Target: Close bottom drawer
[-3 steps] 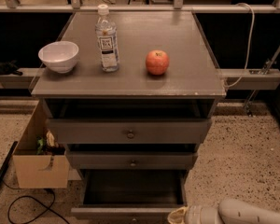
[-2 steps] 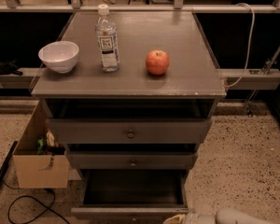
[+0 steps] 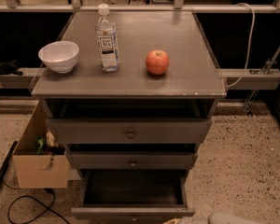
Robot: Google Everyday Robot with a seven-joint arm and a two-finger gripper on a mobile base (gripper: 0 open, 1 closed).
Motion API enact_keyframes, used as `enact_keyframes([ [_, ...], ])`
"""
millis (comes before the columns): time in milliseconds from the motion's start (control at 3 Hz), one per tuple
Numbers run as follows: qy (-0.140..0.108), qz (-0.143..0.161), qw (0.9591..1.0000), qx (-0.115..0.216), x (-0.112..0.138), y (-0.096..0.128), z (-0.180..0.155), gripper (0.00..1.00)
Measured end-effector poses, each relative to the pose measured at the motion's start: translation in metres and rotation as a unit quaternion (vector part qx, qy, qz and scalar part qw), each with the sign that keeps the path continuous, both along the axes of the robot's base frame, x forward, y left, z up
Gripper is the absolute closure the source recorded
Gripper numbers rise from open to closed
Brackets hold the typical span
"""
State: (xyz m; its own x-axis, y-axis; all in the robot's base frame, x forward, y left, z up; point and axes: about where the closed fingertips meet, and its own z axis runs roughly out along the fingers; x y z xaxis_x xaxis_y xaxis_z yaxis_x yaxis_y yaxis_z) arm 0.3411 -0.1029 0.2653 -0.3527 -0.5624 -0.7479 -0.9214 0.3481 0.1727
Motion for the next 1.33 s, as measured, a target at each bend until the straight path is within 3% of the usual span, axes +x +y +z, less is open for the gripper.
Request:
enact_keyframes([
  [1000, 0.011, -0.028, 0.9981, -0.053, 0.044, -0.019, -0.052, 1.0],
  [1333, 0.031, -0.043, 0.9968, -0.059, 0.047, -0.025, -0.082, 1.0],
])
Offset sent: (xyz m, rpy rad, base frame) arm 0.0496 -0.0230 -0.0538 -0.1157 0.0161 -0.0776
